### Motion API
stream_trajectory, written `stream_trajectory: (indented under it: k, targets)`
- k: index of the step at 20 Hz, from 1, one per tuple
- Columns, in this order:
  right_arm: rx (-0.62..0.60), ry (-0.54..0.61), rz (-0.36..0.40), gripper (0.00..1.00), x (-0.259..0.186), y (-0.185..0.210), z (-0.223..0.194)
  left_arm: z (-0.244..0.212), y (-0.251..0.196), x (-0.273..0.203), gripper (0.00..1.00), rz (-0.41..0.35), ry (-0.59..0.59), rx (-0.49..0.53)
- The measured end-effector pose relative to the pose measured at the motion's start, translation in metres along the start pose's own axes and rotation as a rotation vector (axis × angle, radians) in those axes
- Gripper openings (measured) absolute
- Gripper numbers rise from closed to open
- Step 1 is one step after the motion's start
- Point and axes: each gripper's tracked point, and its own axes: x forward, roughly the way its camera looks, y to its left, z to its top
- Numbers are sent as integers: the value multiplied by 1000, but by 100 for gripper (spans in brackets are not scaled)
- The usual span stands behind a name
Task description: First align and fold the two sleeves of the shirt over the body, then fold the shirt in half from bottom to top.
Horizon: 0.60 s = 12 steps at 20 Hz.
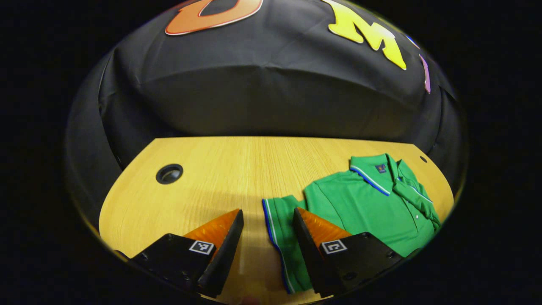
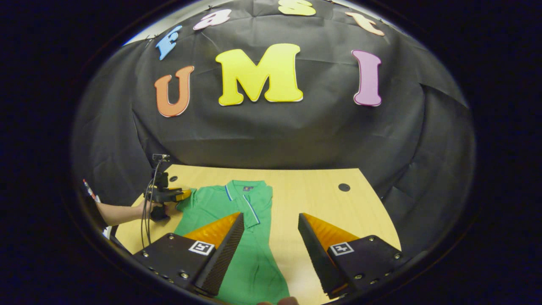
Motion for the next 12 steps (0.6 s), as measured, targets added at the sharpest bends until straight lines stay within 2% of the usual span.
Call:
stream_trajectory:
  k: [1, 5, 6, 8, 9, 11, 12]
  targets:
    - [13, -2, -4, 83, 1, -1, -1, -1, 0, 1, 76, 10, 6, 6]
    - [72, 6, -3, 83, 7, -5, -7, -7, -8, -5, 70, 19, 54, 38]
    - [86, 8, 0, 83, 9, -5, -9, -8, -10, -4, 56, 30, 55, 29]
    - [96, 12, -1, 83, 9, -7, -13, -8, -12, -4, 39, 56, 54, 27]
    - [96, 22, -3, 83, 10, -9, -17, -8, -14, -4, 36, 53, 54, 22]
    - [108, 27, -8, 83, 9, -15, -22, -4, -18, -5, 23, 21, 30, -20]
    - [119, 26, -14, 83, 9, -20, -23, -3, -20, -6, 12, -3, 23, -56]
